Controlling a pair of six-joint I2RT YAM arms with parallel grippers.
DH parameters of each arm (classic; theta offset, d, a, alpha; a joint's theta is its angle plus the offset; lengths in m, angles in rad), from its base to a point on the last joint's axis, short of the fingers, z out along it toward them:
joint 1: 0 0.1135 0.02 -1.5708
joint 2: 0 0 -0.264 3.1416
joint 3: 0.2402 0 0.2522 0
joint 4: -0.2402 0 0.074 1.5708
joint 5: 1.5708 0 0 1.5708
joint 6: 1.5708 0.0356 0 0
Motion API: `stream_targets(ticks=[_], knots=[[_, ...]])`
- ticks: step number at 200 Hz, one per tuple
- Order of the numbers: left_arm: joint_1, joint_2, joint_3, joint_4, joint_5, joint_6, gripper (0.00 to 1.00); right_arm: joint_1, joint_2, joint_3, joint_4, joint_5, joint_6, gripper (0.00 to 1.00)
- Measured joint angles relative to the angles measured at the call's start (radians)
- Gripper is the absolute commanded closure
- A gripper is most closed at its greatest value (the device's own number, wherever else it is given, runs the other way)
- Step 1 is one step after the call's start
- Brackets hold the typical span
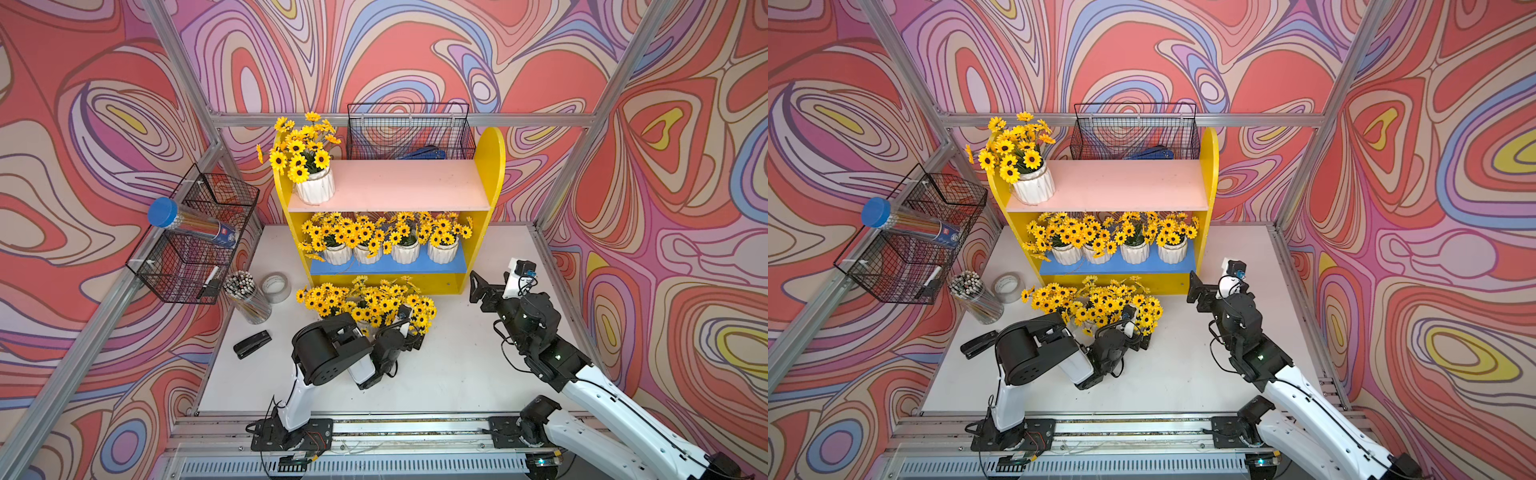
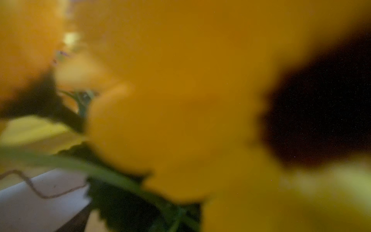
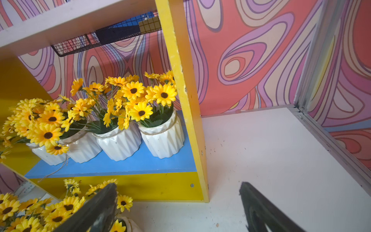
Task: Take the sunflower pots off the shelves
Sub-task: Place the sunflower pot at the center of the board.
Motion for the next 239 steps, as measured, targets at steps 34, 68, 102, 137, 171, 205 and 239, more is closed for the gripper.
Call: stream_targets(ticks=[34, 68, 102, 137, 171, 205, 239], knots=[[-0.003, 0.000, -0.003, 0.000, 0.009, 0.013, 0.00, 0.000, 0.020, 0.003, -0.008, -0.028, -0.003, 0.02], [-0.020, 0.000, -0.055, 0.000, 0.006, -0.002, 0.00, 0.000, 0.038, 0.013, -0.023, -0.043, -0.002, 0.02], [-0.045, -0.049, -0.126, -0.005, -0.009, -0.019, 0.00, 0.000, 0.046, 0.022, -0.023, -0.058, -0.002, 0.02], [-0.095, -0.130, -0.204, -0.004, -0.027, -0.051, 0.00, 0.000, 0.051, 0.023, -0.026, -0.070, -0.002, 0.02], [-0.182, -0.189, -0.261, -0.008, -0.053, -0.047, 0.00, 0.000, 0.057, 0.031, -0.029, -0.076, -0.002, 0.02], [-0.262, -0.360, -0.356, -0.045, -0.138, -0.033, 0.00, 0.000, 0.042, 0.036, -0.041, -0.079, 0.002, 0.02], [-0.317, -0.729, -0.231, -0.510, -0.183, -0.032, 0.00, 0.000, 0.029, 0.061, -0.068, -0.095, 0.002, 0.02]])
